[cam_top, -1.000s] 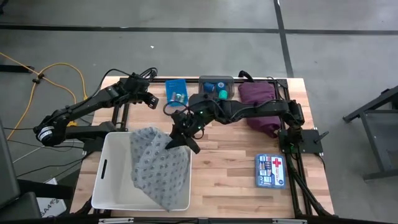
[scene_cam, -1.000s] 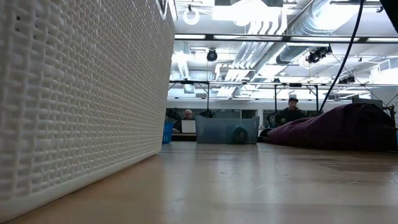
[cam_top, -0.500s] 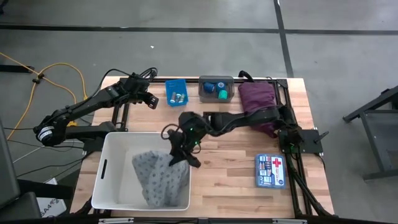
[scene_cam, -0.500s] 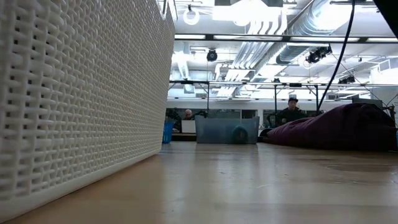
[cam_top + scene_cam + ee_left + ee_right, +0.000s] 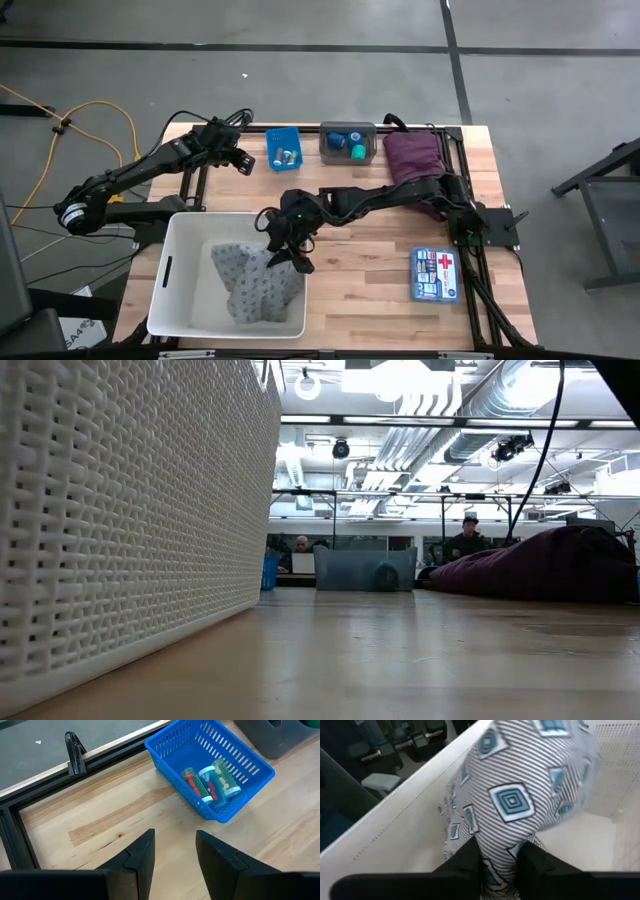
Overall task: Pick & place medical supplies in basket/bin
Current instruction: Put the patient gown into the white bin, then put the purple patient gown into the white bin
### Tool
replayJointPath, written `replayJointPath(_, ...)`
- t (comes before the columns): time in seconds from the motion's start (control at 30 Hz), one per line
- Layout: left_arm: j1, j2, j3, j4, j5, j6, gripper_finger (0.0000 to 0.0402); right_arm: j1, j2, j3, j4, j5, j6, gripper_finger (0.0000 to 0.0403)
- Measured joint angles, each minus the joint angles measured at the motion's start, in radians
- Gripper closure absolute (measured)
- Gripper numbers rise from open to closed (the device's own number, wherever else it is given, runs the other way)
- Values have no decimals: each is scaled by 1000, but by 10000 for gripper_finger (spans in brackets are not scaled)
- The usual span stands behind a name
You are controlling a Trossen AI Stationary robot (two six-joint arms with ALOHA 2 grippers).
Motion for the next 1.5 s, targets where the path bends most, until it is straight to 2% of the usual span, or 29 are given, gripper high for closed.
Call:
replayJointPath(0.37,0,0,0,0,0,0,265,0,0,0,10,-3,43,228)
replayJointPath(0.5,0,0,0,0,0,0,265,0,0,0,26,-4,65,216)
replayJointPath(0.7,0,0,0,0,0,0,265,-11,-34,-1,106,17,62,220)
replayJointPath(0.87,0,0,0,0,0,0,265,-33,-108,3,162,101,28,228)
replayJointPath(1.03,0,0,0,0,0,0,265,-50,-169,2,127,214,-39,231)
replayJointPath(1.1,0,0,0,0,0,0,265,-51,-197,-1,64,258,-50,231)
replayJointPath(1.3,0,0,0,2,0,0,265,-51,-209,-2,-22,449,-67,231)
replayJointPath(1.5,0,0,0,11,0,0,265,-51,-229,0,-86,684,-41,231)
